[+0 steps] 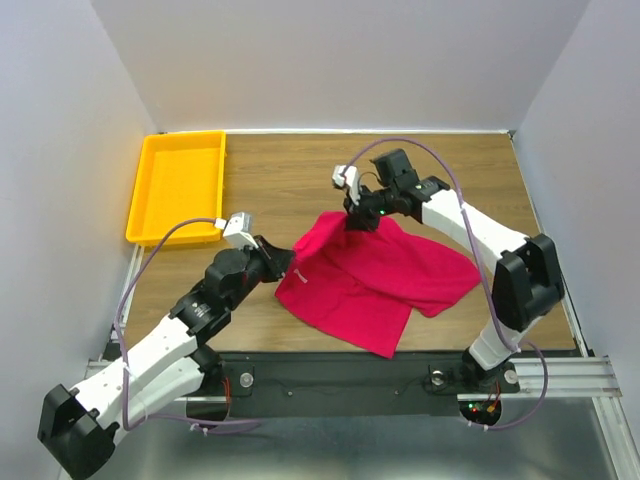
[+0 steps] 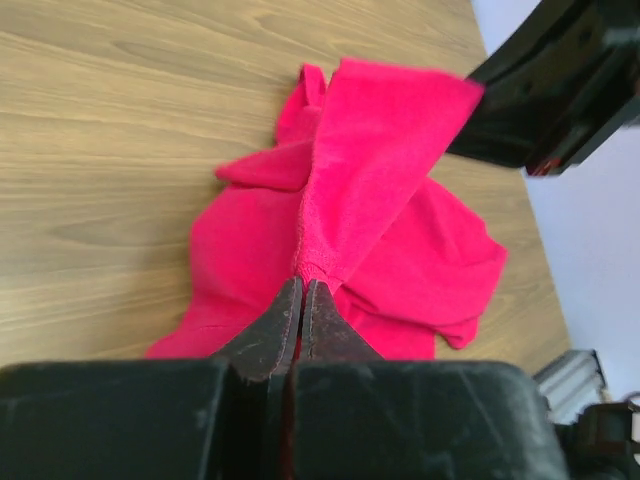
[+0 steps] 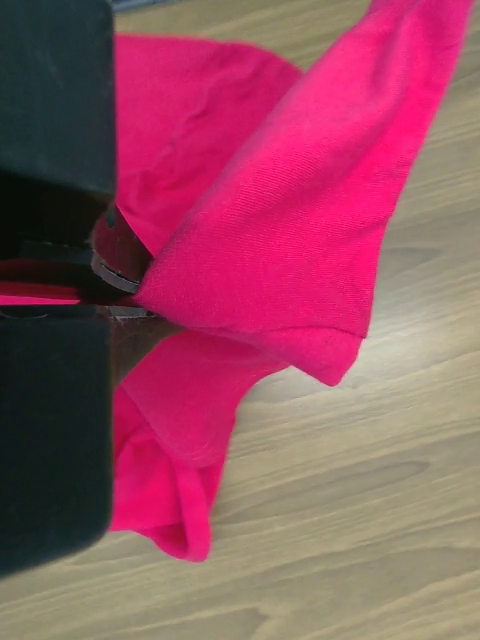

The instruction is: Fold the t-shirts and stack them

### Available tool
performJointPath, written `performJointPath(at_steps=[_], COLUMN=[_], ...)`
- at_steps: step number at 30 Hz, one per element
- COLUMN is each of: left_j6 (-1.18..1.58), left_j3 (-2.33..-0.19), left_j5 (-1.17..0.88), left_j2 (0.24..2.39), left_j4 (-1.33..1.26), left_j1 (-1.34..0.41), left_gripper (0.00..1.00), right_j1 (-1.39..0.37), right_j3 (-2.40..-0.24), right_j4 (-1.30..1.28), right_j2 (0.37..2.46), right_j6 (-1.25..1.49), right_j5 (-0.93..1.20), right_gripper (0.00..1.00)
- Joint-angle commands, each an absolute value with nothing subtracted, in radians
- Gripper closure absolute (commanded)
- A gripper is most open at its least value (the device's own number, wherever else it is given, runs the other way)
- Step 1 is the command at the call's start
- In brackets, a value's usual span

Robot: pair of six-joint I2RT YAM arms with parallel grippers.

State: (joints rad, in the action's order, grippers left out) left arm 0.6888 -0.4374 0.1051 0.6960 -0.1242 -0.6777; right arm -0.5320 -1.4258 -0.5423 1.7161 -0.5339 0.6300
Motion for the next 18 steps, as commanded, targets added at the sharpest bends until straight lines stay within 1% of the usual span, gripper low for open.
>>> performJointPath(at_steps=[1, 2, 3, 4, 5, 8, 9, 11, 13, 14, 15, 18], left_j6=[0.724, 0.716, 0.703, 0.695, 0.69, 0.676, 0.672, 0.655, 0.643, 0.634, 0.63, 0.603], left_j3=[-0.443, -0.452, -0.469, -0.477, -0.491, -0.508, -0.515, -0.534, -0.54, -0.538, -0.537, -0.546], left_j5=[-0.048, -0.069, -0.084, -0.109, -0.115, -0.14, -0.14, -0.143, -0.146, -0.152, -0.161, -0.233], left_j2=[0.739, 0.748, 0.753, 0.75, 0.743, 0.694, 0.683, 0.664, 0.675, 0.686, 0.701, 0.793], left_j4=[-0.192, -0.178, -0.163, -0.138, -0.126, -0.089, -0.078, -0.049, -0.04, -0.047, -0.058, -0.132], left_j1=[-0.675, -0.675, -0.675, -0.675, -0.675, -0.675, -0.675, -0.675, -0.675, -0.675, -0.675, -0.675], left_gripper=[0.77, 0.7, 0.59, 0.54, 0.45, 0.35, 0.32, 0.31, 0.3, 0.3, 0.3, 0.3], right_j1=[-0.532, -0.535, -0.537, -0.544, -0.548, -0.572, -0.58, -0.601, -0.618, -0.621, -0.621, -0.621], right_j3=[-1.269, -1.223, -1.153, -1.117, -1.091, -1.005, -0.983, -0.938, -0.91, -0.884, -0.878, -0.885], right_j4=[-0.485, -0.479, -0.465, -0.462, -0.456, -0.454, -0.453, -0.454, -0.474, -0.489, -0.53, -0.587], right_j2=[1.58, 1.56, 1.546, 1.534, 1.507, 1.471, 1.46, 1.434, 1.404, 1.391, 1.382, 1.342], right_j6=[-0.653, -0.672, -0.695, -0.706, -0.718, -0.727, -0.73, -0.723, -0.739, -0.756, -0.793, -0.807], right_j5=[0.624, 0.618, 0.611, 0.612, 0.614, 0.624, 0.626, 0.638, 0.647, 0.653, 0.663, 0.617], right_gripper=[0.95, 0.94, 0.93, 0.91, 0.89, 0.8, 0.72, 0.6, 0.51, 0.42, 0.39, 0.35])
